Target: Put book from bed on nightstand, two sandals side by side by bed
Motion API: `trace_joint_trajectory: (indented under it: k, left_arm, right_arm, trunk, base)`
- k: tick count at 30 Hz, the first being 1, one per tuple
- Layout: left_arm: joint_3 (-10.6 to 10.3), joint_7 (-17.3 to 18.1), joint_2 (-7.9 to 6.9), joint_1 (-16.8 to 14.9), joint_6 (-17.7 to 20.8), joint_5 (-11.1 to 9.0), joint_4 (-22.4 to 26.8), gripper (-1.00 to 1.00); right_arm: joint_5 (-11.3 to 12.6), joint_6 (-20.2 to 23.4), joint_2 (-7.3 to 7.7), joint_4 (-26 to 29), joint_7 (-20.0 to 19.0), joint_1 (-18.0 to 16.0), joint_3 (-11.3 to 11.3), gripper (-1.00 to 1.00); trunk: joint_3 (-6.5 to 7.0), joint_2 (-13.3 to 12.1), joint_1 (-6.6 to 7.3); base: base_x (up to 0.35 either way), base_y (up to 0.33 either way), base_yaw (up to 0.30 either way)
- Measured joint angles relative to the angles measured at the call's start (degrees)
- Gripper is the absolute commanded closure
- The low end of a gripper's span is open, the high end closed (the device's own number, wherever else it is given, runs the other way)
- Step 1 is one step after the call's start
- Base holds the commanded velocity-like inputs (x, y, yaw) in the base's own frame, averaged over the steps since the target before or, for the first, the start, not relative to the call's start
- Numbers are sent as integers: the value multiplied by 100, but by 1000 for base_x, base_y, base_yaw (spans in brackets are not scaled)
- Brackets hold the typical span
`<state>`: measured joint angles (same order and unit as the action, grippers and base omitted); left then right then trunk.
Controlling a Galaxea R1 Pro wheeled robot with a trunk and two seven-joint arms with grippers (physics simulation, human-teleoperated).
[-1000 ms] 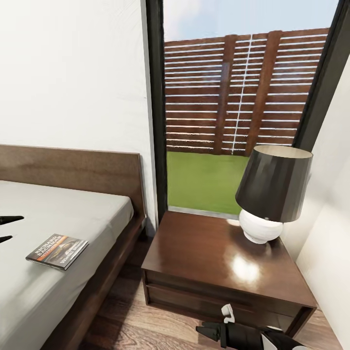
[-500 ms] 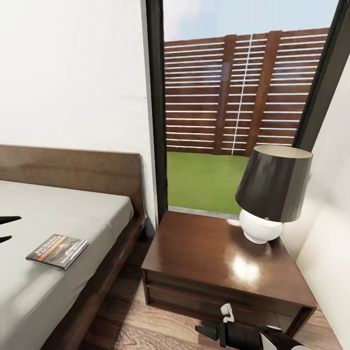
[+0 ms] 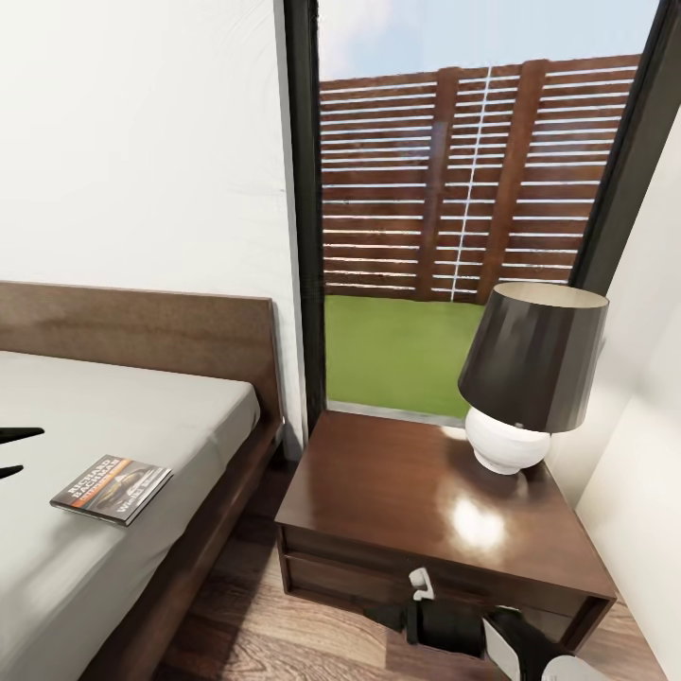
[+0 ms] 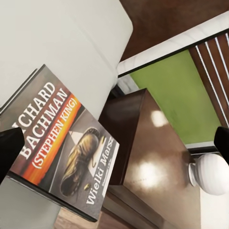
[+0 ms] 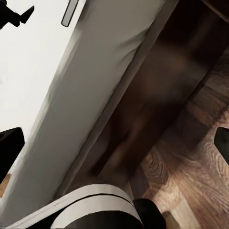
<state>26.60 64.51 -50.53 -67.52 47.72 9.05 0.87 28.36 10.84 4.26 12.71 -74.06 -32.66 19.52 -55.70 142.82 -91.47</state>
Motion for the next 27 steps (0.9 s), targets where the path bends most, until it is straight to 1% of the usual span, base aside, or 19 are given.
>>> trace_joint_trajectory:
  k: [1,2,6,7,10,11,12,16,18,21,24,27]
  left_arm:
    - [0,-1,0,0,-2,2,0,-100]
    - [-1,-6,3,0,-5,5,0,-100]
    - [-3,-15,16,-1,-11,8,0,-100]
    - [-2,-16,20,-2,-14,9,0,-100]
    - [-2,-12,23,-2,-12,9,0,-100]
    - [-1,-8,22,-2,-12,8,0,-100]
    - [1,1,20,-3,-8,-3,0,-100]
    - [10,69,10,-2,-5,-25,0,-100]
    - [13,119,7,-2,-5,-32,3,-100]
    - [15,181,4,-1,-2,-34,5,-100]
    - [13,215,3,-2,3,-38,7,-100]
    - [15,240,2,-2,8,-44,4,-100]
  right_arm:
    - [0,113,-18,104,32,0,3,-100]
    - [-2,354,-64,310,116,1,4,-100]
    - [-4,899,-176,734,388,2,8,-100]
    - [5,1170,-221,970,553,4,8,-100]
    - [35,1574,-308,1370,769,7,6,-100]
    - [52,1711,-345,1497,827,7,6,-100]
    - [121,1982,-416,1727,937,8,19,-100]
    - [269,2489,-560,2047,1147,1,8,-100]
    - [403,2676,-628,2132,1263,-12,7,-100]
    - [688,2863,-756,2205,1470,-46,6,-100]
    - [1064,2988,-886,2243,1758,-124,6,-100]
    - [1521,3091,-987,2262,2151,-235,7,-100]
  trunk:
    - [0,0,0]
    - [0,0,0]
    - [0,0,0]
    - [0,0,0]
    - [0,0,0]
    - [0,0,0]
    - [0,0,0]
    - [0,0,0]
    - [0,0,0]
    - [0,0,0]
    - [0,0,0]
    - [0,0,0]
  base:
    - [0,0,0]
    - [0,0,0]
    - [0,0,0]
    - [0,0,0]
    - [0,0,0]
    - [0,0,0]
    - [0,0,0]
    - [0,0,0]
    - [0,0,0]
    - [0,0,0]
    - [0,0,0]
    - [0,0,0]
